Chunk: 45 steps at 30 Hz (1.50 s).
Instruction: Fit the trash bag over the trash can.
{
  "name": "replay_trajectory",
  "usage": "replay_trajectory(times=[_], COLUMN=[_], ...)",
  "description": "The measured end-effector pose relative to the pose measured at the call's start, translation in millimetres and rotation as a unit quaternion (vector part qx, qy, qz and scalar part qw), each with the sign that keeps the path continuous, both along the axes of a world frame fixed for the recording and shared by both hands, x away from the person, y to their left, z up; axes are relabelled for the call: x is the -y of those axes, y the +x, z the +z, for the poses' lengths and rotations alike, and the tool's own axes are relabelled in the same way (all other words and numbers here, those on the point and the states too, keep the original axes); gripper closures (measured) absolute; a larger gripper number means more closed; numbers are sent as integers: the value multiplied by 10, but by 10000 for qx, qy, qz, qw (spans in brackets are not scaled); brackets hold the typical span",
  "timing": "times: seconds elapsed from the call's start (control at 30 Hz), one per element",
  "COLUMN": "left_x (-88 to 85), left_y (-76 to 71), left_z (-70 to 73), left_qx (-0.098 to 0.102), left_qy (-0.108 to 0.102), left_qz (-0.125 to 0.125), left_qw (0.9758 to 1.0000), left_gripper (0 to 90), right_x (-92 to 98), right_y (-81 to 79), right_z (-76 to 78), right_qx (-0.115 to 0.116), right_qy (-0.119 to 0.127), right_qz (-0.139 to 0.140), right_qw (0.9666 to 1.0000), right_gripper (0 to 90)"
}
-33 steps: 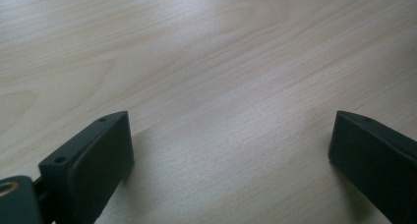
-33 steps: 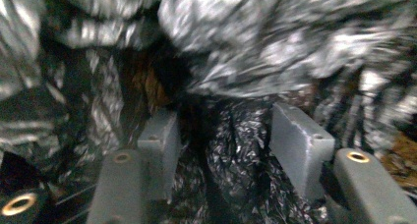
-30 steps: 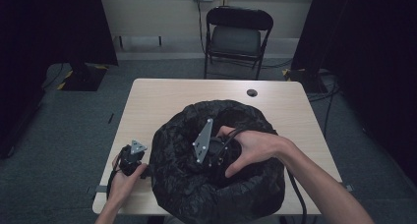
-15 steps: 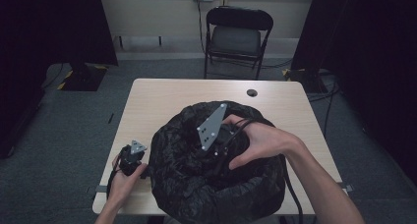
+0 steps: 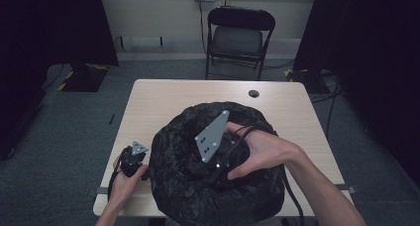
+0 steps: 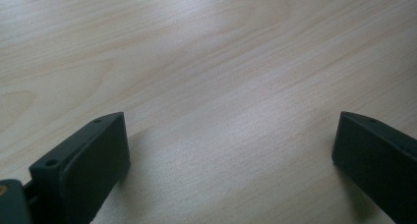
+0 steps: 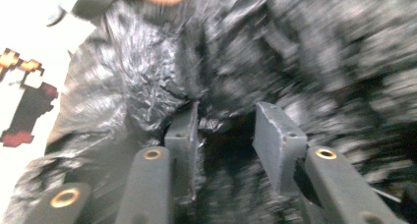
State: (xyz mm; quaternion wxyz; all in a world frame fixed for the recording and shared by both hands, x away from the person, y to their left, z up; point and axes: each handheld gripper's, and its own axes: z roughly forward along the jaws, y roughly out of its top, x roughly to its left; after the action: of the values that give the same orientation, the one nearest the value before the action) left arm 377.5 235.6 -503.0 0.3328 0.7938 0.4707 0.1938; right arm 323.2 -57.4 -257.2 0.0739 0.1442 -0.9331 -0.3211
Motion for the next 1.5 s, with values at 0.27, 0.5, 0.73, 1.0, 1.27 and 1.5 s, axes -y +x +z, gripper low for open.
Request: replay_trajectory(times=[0.27,0.5,0.73,1.0,1.27,1.5], left_x=[0,0,1,0,-1,4], left_y=[2,2,1,-5,-9,-16], left_z=[1,1,1,0,1,-1], left_qx=[-7,-5,-5,-7,-15,-2], left_qy=[12,14,11,2,-3,7], left_qz=[6,7,7,23,22,74], left_qw=[10000,10000,10000,10000,10000,10000], left_gripper=[0,0,0,0,0,0], right_x=[-95,-137,-139,-41,102,152], right_y=[90,87,103,224,305,393], right_z=[-325,-415,-370,-167,-10,65], right_qx=[-118,-52,44,185,297,482], right_qy=[-796,-1263,-970,-157,542,992], right_qz=[-329,-338,-346,-851,-1208,-1682], right_qw=[9962,9914,9947,9961,9907,9796], right_gripper=[413,346,292,182,146,136])
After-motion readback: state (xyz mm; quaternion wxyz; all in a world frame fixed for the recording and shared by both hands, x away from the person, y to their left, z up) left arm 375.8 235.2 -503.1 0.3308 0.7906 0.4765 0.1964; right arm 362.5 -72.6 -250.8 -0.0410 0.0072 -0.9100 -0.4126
